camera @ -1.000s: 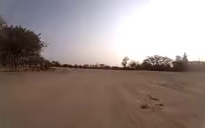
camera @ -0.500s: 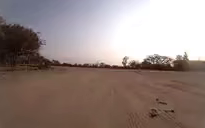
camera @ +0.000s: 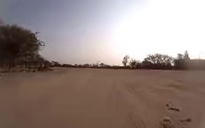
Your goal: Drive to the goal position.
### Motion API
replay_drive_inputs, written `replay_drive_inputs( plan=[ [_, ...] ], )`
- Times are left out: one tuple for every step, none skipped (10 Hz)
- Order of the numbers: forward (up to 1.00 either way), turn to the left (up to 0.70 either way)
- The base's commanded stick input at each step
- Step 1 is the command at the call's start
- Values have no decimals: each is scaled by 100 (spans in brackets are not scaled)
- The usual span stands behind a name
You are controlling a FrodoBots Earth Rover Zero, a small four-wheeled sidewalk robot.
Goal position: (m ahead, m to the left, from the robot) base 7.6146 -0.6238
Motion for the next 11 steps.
replay_drive_inputs(
  plan=[
    [70,0],
    [70,0],
    [70,0],
    [70,0],
    [70,0],
    [70,0],
    [70,0],
    [70,0],
    [70,0],
    [70,0],
    [70,0]
  ],
)
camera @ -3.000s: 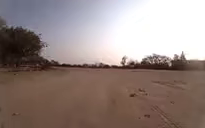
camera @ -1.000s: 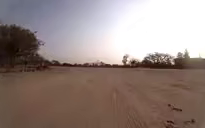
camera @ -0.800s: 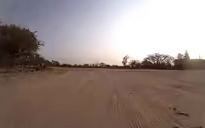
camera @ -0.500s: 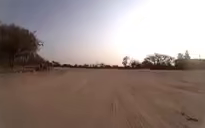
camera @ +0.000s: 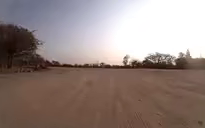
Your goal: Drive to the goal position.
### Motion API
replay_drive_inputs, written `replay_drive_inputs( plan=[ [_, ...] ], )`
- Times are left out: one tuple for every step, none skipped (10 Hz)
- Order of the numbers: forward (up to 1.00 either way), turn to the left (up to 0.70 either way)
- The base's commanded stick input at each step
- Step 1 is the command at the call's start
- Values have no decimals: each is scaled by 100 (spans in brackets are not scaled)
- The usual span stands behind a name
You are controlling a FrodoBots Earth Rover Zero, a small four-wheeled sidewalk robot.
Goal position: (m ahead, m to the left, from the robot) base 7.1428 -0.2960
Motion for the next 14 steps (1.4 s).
replay_drive_inputs(
  plan=[
    [70,0],
    [70,0],
    [70,0],
    [70,0],
    [70,0],
    [70,0],
    [70,0],
    [70,-15],
    [70,-31],
    [70,-35],
    [70,-35],
    [70,-21],
    [70,-4],
    [70,0]
  ],
)
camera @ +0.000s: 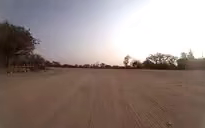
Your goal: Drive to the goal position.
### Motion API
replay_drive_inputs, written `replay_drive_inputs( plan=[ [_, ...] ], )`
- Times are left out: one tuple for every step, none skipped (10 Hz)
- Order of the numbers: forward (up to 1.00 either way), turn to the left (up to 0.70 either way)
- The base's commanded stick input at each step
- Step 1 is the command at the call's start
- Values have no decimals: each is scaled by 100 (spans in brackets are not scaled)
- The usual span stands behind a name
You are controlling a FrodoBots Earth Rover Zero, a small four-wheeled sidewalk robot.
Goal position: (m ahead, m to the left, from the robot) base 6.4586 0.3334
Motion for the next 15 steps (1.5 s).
replay_drive_inputs(
  plan=[
    [70,0],
    [70,0],
    [70,0],
    [70,0],
    [70,0],
    [70,0],
    [70,0],
    [70,0],
    [70,0],
    [70,0],
    [70,0],
    [70,0],
    [70,0],
    [70,0],
    [70,0]
  ],
)
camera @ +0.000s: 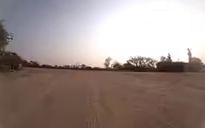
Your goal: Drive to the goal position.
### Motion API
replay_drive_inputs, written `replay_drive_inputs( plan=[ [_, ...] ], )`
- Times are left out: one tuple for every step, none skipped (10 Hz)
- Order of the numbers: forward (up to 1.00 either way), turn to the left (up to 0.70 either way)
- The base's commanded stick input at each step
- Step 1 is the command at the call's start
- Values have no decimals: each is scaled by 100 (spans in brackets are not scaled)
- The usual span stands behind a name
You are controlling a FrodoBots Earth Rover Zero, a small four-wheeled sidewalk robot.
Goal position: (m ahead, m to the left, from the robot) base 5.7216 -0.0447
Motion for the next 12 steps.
replay_drive_inputs(
  plan=[
    [70,0],
    [70,0],
    [70,0],
    [70,0],
    [70,0],
    [70,0],
    [70,0],
    [70,0],
    [70,0],
    [70,0],
    [70,0],
    [70,0]
  ],
)
